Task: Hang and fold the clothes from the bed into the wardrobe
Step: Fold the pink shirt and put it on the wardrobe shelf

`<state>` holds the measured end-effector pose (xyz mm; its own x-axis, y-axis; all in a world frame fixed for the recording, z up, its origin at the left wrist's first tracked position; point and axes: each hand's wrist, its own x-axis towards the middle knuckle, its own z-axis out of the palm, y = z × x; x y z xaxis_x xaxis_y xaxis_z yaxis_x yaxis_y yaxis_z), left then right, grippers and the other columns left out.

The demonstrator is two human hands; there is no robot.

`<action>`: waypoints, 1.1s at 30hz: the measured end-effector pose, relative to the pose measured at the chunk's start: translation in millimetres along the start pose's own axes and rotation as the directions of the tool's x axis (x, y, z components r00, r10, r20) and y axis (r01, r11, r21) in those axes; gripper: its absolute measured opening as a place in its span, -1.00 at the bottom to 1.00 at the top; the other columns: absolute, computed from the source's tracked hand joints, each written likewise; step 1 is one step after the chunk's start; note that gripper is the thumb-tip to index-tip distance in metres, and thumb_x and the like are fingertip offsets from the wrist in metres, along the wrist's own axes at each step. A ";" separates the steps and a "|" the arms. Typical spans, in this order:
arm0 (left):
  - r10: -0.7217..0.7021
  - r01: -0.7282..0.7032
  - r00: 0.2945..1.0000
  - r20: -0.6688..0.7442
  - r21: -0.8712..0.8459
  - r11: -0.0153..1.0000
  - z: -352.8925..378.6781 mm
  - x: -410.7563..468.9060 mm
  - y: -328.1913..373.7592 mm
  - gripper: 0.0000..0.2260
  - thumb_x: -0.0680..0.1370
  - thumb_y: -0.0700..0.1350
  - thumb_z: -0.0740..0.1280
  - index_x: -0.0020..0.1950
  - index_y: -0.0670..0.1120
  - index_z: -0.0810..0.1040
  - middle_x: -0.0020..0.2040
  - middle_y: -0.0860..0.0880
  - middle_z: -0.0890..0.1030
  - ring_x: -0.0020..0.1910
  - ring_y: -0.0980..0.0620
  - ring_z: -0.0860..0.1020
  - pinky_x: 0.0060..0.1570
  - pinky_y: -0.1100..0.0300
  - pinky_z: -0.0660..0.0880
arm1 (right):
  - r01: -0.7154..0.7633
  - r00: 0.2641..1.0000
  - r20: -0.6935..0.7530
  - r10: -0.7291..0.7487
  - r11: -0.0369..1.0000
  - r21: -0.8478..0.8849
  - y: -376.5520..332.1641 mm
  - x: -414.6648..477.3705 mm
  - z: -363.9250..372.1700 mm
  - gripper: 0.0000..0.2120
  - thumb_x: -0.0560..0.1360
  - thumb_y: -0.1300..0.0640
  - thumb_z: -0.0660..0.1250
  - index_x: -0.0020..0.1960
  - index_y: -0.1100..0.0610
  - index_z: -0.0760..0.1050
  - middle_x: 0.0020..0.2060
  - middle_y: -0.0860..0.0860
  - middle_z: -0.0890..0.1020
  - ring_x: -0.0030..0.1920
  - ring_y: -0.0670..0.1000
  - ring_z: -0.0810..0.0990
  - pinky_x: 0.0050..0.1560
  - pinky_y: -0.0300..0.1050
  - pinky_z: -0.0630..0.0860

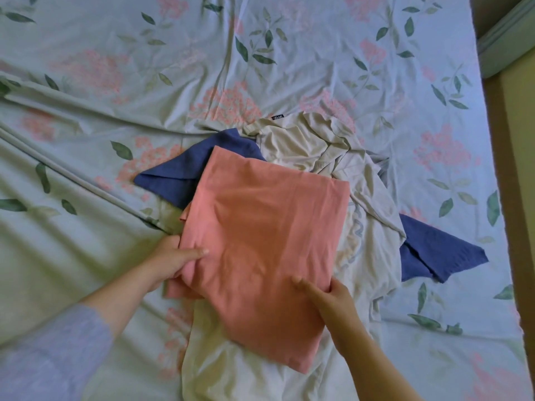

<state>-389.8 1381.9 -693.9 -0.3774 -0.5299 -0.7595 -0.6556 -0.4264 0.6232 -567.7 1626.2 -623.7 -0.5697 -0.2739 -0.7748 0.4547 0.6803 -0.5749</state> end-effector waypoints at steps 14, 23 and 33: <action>0.513 -0.544 0.801 -0.310 -0.020 0.839 -18.6 -57.9 55.4 -0.87 0.45 -0.11 0.47 -0.03 0.03 0.63 -0.06 0.06 0.64 -0.08 0.16 0.55 0.00 0.25 0.45 | 0.571 0.763 -0.340 -0.549 0.820 -0.043 -44.9 -49.9 -17.6 -0.85 0.37 0.02 0.54 -0.21 0.09 0.65 0.37 -0.26 0.40 0.34 -0.14 0.43 0.18 -0.10 0.43; 0.642 -0.728 0.660 -0.390 -0.119 0.675 -38.1 -148.5 81.9 -0.77 0.48 -0.10 0.41 0.10 -0.15 0.61 0.15 -0.01 0.61 0.17 0.13 0.56 0.29 0.16 0.42 | 0.732 0.644 -0.327 -0.692 0.681 0.000 -49.9 -123.5 -37.3 -0.83 0.41 -0.14 0.43 -0.19 -0.05 0.58 -0.22 -0.27 0.64 -0.18 -0.32 0.58 -0.14 -0.41 0.45; 0.518 -0.550 0.791 -0.324 -0.008 0.835 -12.6 -210.1 -9.9 -0.62 0.50 0.16 0.34 -0.25 -0.15 0.43 -0.34 0.00 0.37 -0.31 0.08 0.37 -0.26 0.16 0.32 | 0.572 0.776 -0.257 -0.575 0.815 -0.094 29.3 -153.9 -63.1 -0.48 0.57 -0.18 0.26 -0.42 0.06 0.19 -0.56 -0.14 0.22 -0.51 -0.11 0.23 -0.52 -0.34 0.22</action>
<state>-295.8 1488.2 -538.2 -0.4263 -0.8781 -0.2173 -0.3346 -0.0701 0.9397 -509.9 1731.1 -504.7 -0.8801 -0.4292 -0.2031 -0.0202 0.4612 -0.8871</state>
